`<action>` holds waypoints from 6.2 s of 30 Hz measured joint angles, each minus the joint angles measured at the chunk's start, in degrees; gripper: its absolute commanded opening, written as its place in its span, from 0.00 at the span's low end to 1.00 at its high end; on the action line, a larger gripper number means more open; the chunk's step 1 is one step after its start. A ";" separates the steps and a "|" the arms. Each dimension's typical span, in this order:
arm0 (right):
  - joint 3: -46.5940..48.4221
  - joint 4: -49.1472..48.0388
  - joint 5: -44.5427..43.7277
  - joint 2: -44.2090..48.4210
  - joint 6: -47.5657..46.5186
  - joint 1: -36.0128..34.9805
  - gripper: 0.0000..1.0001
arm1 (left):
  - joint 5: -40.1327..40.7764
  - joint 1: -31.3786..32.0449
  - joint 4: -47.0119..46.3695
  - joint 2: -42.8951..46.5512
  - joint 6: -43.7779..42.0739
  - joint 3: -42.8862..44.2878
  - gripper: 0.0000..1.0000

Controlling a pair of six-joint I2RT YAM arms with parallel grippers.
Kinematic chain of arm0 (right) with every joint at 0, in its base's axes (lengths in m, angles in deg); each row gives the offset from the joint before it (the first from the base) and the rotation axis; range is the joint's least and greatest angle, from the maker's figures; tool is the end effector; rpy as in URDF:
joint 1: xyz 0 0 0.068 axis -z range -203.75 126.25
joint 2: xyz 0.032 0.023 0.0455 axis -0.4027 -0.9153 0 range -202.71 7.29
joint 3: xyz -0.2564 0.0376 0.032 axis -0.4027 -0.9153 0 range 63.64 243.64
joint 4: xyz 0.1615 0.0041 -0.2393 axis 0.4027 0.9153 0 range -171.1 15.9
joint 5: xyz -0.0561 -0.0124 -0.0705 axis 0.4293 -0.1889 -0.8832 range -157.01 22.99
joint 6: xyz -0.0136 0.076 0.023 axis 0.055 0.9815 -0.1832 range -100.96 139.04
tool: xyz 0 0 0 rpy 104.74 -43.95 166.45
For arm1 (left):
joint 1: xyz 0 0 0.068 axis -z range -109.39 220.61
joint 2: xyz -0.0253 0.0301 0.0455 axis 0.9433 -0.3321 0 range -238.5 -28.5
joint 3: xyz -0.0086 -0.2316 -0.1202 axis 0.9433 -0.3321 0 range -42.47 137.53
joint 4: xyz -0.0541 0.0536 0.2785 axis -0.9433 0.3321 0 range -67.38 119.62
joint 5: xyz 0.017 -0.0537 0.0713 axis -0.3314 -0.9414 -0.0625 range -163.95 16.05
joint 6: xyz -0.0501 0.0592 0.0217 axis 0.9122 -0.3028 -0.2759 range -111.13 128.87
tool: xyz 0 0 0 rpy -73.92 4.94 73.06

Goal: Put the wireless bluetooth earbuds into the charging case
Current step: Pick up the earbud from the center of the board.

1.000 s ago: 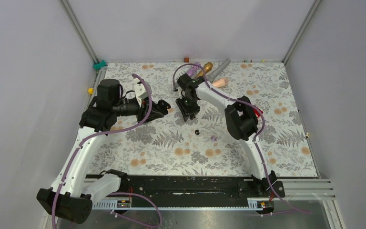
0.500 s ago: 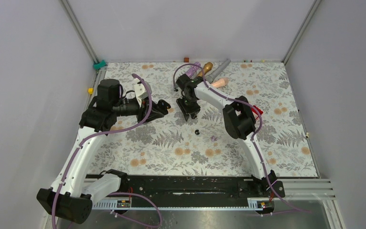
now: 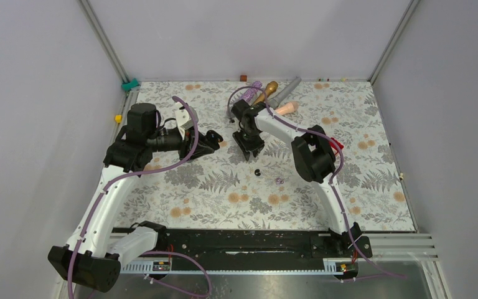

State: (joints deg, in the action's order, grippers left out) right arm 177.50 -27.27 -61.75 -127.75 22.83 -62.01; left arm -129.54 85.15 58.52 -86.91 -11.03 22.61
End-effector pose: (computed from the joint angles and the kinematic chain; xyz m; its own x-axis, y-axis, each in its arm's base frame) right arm 0.3985 0.3223 0.1099 -0.7988 -0.5462 -0.2522 -0.5837 0.8051 0.1054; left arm 0.2295 -0.1188 0.3640 -0.1590 0.2400 -0.9577 0.9496 0.3026 -0.0819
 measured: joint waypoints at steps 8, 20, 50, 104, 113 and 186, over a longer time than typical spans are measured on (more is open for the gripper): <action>-1.70 0.37 -2.97 1.18 -1.18 0.13 0.47 | -0.04 -0.04 0.00 0.00 0.00 0.00 0.00; -3.58 0.50 -6.99 4.85 -3.32 0.63 0.47 | -0.07 -0.04 -0.02 0.00 0.00 -0.11 0.00; -4.35 -0.55 1.33 3.82 -2.40 1.14 0.47 | -0.11 -0.04 -0.02 0.00 0.00 -0.13 0.00; -3.58 -0.79 -10.71 5.46 -12.83 1.14 0.46 | -0.15 -0.04 -0.09 0.00 0.00 -0.63 0.00; -3.72 -2.34 -10.10 5.55 -14.75 0.90 0.45 | -0.13 -0.04 -0.09 0.00 0.00 -0.66 0.00; -0.13 -2.86 -17.99 0.94 -15.78 0.76 0.17 | -0.24 -0.04 -1.14 0.00 0.00 -0.85 0.00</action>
State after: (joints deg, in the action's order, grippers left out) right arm 177.37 -30.14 -79.74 -126.81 7.05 -61.25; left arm -129.78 85.11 57.39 -86.91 -11.03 21.76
